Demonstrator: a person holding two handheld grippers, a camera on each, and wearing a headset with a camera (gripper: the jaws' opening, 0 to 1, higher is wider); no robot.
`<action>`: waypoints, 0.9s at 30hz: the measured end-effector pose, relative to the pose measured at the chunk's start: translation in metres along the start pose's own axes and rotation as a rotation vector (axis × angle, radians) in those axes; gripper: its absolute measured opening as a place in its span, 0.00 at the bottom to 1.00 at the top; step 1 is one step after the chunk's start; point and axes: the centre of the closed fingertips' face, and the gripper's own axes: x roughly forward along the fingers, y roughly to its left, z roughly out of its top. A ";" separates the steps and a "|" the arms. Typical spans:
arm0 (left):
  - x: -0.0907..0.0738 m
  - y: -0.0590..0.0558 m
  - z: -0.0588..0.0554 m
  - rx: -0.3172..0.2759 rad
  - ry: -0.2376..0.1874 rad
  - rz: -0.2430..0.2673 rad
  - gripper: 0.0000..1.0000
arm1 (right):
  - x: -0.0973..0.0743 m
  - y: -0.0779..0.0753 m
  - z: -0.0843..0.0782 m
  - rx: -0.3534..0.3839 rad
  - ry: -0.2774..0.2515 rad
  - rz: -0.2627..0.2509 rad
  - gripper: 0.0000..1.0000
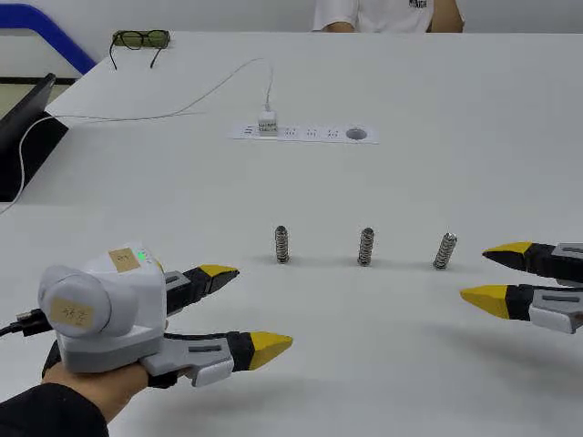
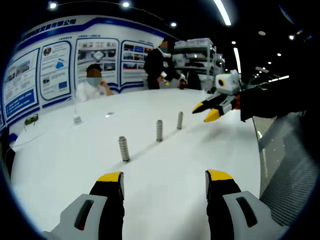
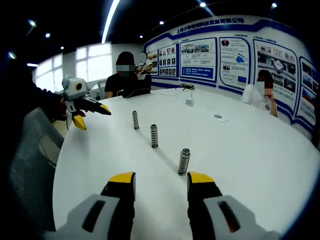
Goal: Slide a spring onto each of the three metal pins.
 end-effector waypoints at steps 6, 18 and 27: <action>0.002 0.004 -0.005 0.001 0.014 0.005 0.68 | -0.003 0.002 -0.001 0.001 -0.003 0.007 0.44; 0.007 0.008 -0.002 0.009 0.017 -0.005 0.68 | -0.009 0.005 -0.001 0.006 -0.008 -0.006 0.46; 0.009 0.008 -0.002 0.010 0.022 -0.014 0.68 | -0.014 0.006 -0.002 0.017 -0.014 -0.019 0.46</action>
